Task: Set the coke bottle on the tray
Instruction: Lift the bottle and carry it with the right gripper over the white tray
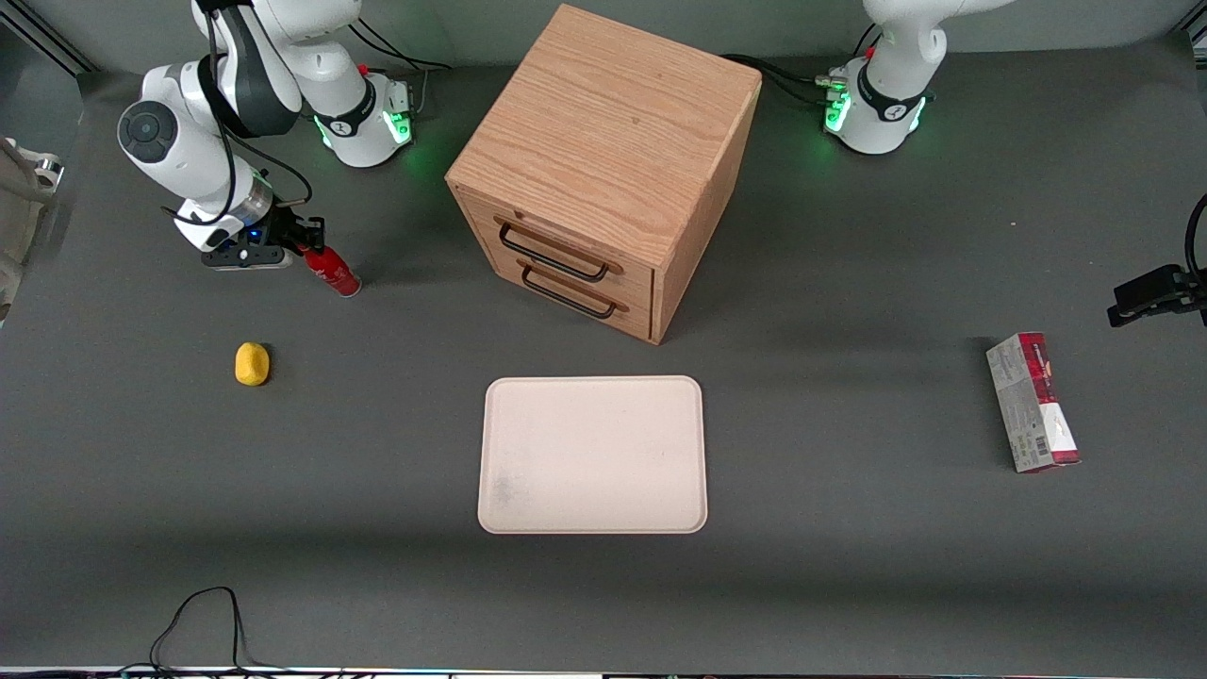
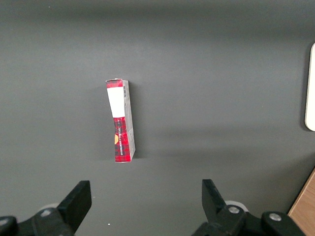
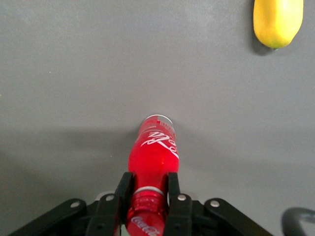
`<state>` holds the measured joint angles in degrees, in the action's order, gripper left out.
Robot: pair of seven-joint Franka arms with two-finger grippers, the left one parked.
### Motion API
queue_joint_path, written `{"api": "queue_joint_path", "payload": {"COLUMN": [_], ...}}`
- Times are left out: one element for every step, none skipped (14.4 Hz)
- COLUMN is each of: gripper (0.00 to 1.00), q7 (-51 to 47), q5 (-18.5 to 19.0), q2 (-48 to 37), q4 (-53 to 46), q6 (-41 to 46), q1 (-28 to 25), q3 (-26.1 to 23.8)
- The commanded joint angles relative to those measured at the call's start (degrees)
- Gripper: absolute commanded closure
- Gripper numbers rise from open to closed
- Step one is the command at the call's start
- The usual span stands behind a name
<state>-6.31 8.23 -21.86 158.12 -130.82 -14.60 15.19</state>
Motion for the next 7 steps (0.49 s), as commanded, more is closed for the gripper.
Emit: {"api": "queue_joint_path", "payload": {"gripper": [1.0,1.0,1.0,1.0,1.0,1.0,1.0], "q7": [-0.5,-0.6,-0.6,-0.7,-0.5,0.0,0.2], "q5": [0.7,0.5,0.4,-0.1,-1.7,-3.5,-4.7], "q2": [-0.2,0.1,0.9,2.2,3.9,6.3,9.6], "q4": [-6.8,-10.2,-14.0,-18.8,-23.9,-30.0,-37.2], "q6": [6.4,9.1,12.2,15.7,19.1,22.8,27.5], "q1": [-0.3,-0.3,-0.3,-0.3,-0.2,-0.2,-0.2], "q3": [-1.1,-2.2,-3.8,-4.8,-5.7,-7.4,-8.6]}}
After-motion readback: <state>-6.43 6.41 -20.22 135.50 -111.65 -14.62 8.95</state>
